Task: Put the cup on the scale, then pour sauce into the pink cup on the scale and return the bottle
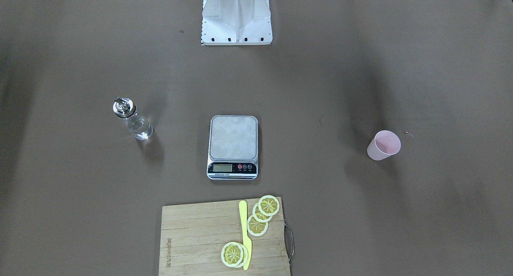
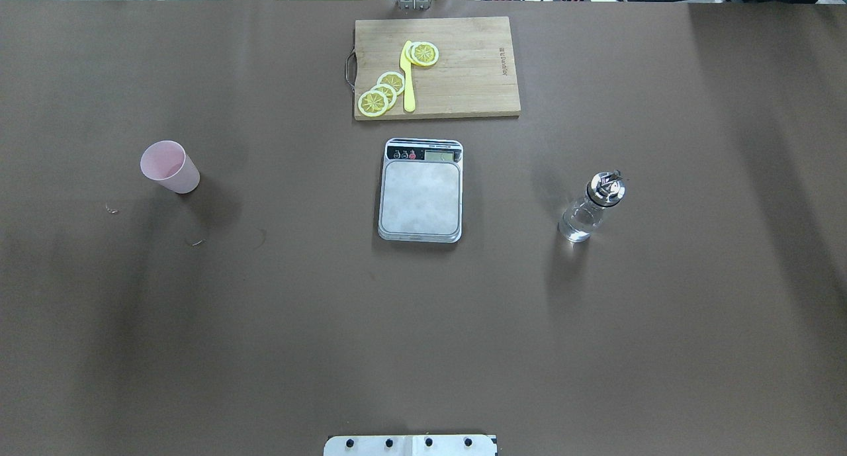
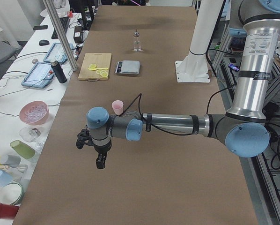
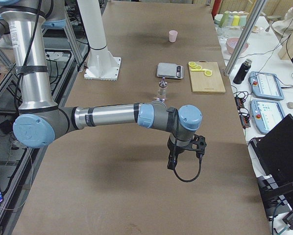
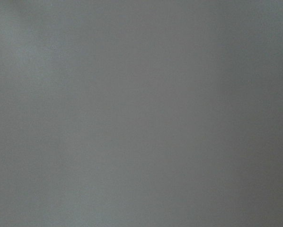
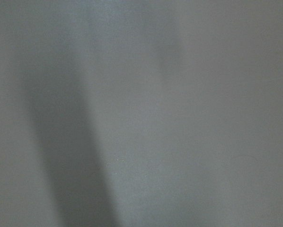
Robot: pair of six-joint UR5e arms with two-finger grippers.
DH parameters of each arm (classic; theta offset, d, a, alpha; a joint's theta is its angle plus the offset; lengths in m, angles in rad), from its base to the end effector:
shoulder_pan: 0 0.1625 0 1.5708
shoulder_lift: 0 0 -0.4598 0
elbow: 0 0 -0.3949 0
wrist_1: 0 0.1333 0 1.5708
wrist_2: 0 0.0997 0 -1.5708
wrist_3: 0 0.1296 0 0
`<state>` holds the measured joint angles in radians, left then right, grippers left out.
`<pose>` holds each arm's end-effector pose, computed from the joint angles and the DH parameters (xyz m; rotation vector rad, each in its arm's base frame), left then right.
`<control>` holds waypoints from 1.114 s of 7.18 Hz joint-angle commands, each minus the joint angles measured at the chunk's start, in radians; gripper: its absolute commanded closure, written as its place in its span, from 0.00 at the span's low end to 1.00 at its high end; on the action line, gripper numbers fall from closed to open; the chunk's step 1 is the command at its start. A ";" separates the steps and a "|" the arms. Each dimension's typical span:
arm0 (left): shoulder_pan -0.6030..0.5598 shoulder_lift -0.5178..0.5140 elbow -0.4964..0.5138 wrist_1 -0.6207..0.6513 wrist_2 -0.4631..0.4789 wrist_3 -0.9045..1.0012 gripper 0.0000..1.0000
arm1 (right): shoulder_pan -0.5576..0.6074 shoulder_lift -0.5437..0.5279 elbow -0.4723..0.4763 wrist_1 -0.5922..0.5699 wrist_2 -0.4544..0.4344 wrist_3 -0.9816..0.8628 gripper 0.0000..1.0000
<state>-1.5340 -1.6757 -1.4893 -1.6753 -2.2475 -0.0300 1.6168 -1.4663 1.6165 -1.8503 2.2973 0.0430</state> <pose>-0.0317 -0.5563 0.6980 0.1004 0.6795 0.0498 0.0713 -0.5221 0.6696 -0.1226 -0.7261 0.1319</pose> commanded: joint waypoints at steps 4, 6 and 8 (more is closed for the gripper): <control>0.000 -0.003 0.003 0.000 0.002 -0.001 0.01 | 0.000 0.003 0.005 -0.001 -0.001 0.000 0.00; 0.000 -0.004 0.003 0.000 0.002 -0.001 0.01 | 0.003 -0.002 0.016 -0.003 0.001 0.000 0.00; 0.000 -0.004 0.001 0.002 0.003 -0.001 0.01 | 0.003 -0.002 0.017 -0.003 0.001 0.000 0.00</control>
<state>-1.5340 -1.6797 -1.4874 -1.6748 -2.2447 -0.0307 1.6194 -1.4675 1.6314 -1.8528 2.2978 0.0429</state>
